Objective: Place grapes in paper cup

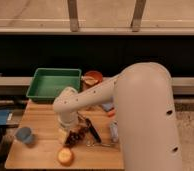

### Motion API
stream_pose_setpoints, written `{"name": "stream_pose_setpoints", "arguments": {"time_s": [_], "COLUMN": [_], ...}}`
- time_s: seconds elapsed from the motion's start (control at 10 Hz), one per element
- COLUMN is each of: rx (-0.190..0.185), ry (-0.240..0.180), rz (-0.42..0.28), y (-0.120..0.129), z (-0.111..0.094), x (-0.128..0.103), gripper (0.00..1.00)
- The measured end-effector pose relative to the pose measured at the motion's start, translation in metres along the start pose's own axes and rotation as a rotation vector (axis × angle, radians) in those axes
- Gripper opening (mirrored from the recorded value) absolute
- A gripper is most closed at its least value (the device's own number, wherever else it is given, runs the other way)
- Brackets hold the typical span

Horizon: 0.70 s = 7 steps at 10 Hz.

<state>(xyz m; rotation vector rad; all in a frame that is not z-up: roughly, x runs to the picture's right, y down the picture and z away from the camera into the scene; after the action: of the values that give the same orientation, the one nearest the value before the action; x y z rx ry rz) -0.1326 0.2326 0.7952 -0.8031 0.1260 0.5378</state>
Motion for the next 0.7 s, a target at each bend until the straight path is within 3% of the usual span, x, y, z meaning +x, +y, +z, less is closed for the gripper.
{"name": "stream_pose_setpoints", "arguments": {"time_s": [0.4, 0.6, 0.7], "rx": [-0.015, -0.021, -0.022], "ry": [0.019, 0.02, 0.016], "rz": [0.058, 0.076, 0.081], "y": [-0.014, -0.019, -0.02], "z": [0.009, 0.011, 0.012], "x": [0.015, 0.022, 0.024], "gripper": [0.8, 0.69, 0.58]}}
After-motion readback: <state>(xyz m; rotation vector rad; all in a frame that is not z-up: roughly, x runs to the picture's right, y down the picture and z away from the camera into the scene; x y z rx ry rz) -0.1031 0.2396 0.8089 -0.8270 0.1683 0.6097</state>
